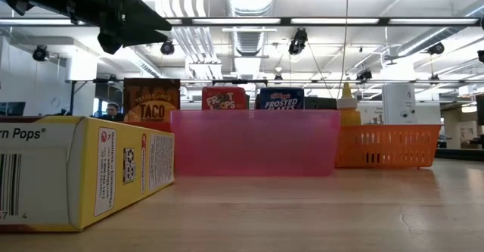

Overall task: Pick & Place Kitchen Items
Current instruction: Put the small brown food coloring bottle into the orange bin

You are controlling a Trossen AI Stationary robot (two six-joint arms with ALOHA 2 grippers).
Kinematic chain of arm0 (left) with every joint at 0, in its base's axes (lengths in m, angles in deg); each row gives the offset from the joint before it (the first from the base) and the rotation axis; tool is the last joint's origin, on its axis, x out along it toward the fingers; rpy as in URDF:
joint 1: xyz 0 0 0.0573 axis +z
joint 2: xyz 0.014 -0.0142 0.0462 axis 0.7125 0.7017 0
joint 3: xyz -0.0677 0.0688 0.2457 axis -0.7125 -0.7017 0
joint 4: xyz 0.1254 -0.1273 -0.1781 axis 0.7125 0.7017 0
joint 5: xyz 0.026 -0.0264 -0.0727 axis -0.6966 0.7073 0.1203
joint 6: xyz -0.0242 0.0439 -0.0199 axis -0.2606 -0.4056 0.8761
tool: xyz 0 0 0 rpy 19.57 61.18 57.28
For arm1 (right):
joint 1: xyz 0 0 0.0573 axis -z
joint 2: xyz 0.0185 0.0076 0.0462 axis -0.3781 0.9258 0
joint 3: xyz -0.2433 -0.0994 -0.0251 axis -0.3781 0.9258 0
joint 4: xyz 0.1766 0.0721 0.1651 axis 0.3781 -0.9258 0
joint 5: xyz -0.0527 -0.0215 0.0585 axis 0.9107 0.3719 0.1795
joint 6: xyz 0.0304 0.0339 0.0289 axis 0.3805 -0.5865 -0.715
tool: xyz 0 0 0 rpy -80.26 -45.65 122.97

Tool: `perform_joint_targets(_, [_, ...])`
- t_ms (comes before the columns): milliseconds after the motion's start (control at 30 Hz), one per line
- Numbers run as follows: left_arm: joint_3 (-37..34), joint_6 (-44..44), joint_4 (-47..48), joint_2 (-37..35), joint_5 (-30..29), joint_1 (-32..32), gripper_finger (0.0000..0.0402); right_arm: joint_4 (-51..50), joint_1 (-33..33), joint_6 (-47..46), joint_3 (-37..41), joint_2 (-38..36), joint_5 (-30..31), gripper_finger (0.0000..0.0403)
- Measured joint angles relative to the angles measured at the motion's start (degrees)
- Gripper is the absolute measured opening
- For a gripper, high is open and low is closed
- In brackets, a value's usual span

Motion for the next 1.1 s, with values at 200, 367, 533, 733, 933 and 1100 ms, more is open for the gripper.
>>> perform_joint_targets(200, [0.0,0.0,0.1,0.0,0.0,0.0,0.0204,-0.1,0.0,0.0,0.3,2.0,0.0,0.0151])
perform_joint_targets(367, [0.0,0.0,0.1,0.0,0.0,0.0,0.0204,0.1,0.0,0.8,0.3,4.3,0.2,0.0142])
perform_joint_targets(533, [0.0,0.0,0.1,0.0,0.0,0.0,0.0204,3.0,0.0,2.8,0.3,5.2,-0.4,0.0137])
perform_joint_targets(733, [0.0,0.0,0.1,0.0,0.0,-0.1,0.0204,4.4,0.0,2.7,0.3,5.1,-1.0,0.0155])
perform_joint_targets(933, [0.0,0.0,0.4,0.0,0.0,-0.1,0.0204,4.4,0.0,2.2,0.3,5.1,-1.8,0.0179])
perform_joint_targets(1100, [0.0,0.0,0.4,0.0,0.0,-0.1,0.0204,4.4,-0.2,1.0,0.3,5.1,-2.0,0.0189])
